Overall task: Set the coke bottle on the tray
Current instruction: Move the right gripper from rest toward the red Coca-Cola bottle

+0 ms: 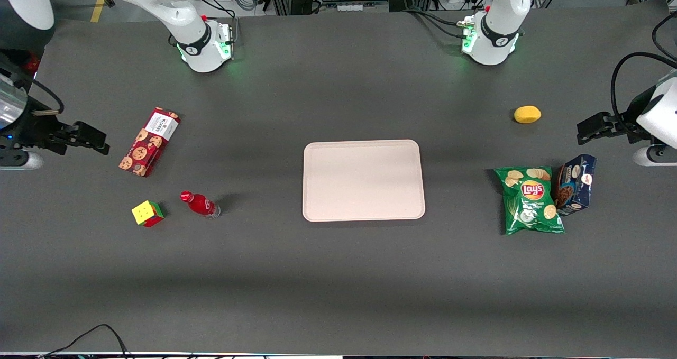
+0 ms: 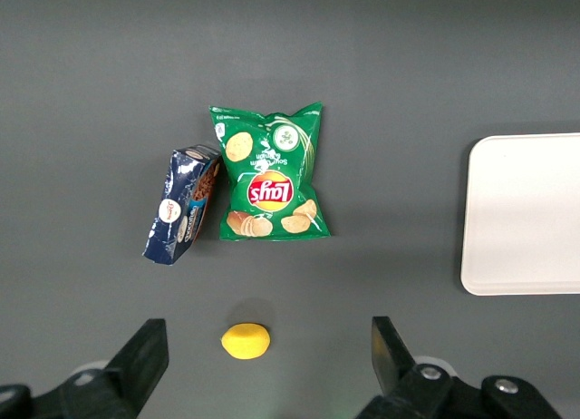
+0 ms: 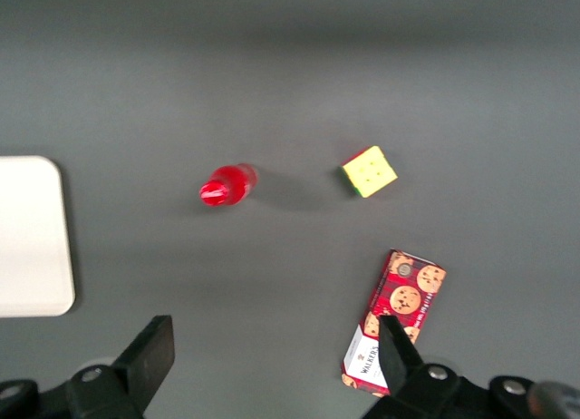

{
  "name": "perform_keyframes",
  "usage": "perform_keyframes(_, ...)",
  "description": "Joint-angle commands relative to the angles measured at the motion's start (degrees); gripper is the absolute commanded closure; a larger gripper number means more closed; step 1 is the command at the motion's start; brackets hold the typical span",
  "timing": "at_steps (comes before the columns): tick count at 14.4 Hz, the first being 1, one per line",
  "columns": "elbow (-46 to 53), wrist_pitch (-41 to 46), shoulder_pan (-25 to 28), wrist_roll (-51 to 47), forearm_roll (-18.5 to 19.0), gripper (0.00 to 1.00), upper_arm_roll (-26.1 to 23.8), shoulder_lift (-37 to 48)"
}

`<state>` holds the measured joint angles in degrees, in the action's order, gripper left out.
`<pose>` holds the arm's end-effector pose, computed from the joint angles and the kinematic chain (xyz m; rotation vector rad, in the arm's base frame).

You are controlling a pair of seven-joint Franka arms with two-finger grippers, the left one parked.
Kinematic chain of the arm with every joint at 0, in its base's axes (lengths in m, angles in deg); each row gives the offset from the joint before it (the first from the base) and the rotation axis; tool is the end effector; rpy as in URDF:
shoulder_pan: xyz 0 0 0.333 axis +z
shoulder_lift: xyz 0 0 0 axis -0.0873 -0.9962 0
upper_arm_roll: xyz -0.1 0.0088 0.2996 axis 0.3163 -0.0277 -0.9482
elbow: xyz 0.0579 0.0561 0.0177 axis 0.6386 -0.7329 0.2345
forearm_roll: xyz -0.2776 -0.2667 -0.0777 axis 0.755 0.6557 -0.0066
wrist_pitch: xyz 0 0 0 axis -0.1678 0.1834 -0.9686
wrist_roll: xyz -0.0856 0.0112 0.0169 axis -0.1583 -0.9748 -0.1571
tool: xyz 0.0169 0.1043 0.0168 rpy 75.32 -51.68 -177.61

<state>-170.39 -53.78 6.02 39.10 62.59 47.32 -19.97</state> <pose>0.5672 0.0119 0.5881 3.1319 -0.0253 -0.0115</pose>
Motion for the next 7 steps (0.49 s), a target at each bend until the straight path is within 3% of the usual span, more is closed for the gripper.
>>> perform_keyframes(1,0.6,1.0,5.7,1.6,-0.7,0.00,0.4,-0.7)
perform_keyframes(7,-0.4,0.3,7.6,1.7,-0.7,0.00,0.4,-4.7)
